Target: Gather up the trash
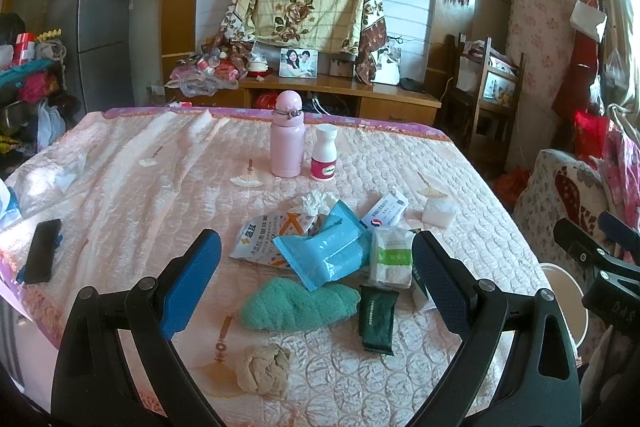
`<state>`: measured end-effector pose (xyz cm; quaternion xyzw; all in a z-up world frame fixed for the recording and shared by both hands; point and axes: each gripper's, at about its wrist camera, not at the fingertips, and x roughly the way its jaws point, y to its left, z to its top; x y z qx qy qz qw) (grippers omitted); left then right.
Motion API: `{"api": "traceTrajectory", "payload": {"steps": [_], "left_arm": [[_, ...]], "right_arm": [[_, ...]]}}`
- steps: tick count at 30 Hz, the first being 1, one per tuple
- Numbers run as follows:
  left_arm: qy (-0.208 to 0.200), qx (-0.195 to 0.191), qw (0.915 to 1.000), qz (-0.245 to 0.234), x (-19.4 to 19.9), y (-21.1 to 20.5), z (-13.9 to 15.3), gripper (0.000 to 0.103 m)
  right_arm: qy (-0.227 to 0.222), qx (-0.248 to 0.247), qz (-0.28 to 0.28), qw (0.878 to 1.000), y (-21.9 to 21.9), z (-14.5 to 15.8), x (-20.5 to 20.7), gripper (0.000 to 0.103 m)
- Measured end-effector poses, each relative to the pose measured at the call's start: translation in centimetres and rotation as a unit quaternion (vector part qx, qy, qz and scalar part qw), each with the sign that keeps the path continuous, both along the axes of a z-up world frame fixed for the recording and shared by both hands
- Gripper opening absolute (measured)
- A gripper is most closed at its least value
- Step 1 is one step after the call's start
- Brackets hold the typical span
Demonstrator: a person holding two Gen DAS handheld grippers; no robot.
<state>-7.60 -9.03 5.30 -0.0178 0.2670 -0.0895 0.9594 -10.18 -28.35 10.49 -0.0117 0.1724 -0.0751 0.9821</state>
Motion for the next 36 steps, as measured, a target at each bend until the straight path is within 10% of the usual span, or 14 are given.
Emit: {"api": "traceTrajectory", "payload": {"steps": [36], "left_arm": [[0.026,-0.012,0.9993,-0.024,-0.4,-0.7,-0.1,0.096]], "right_arm": [[0.022,0.008,-0.008,1.000,-1.2,-0.8,0.8,0.101]]}}
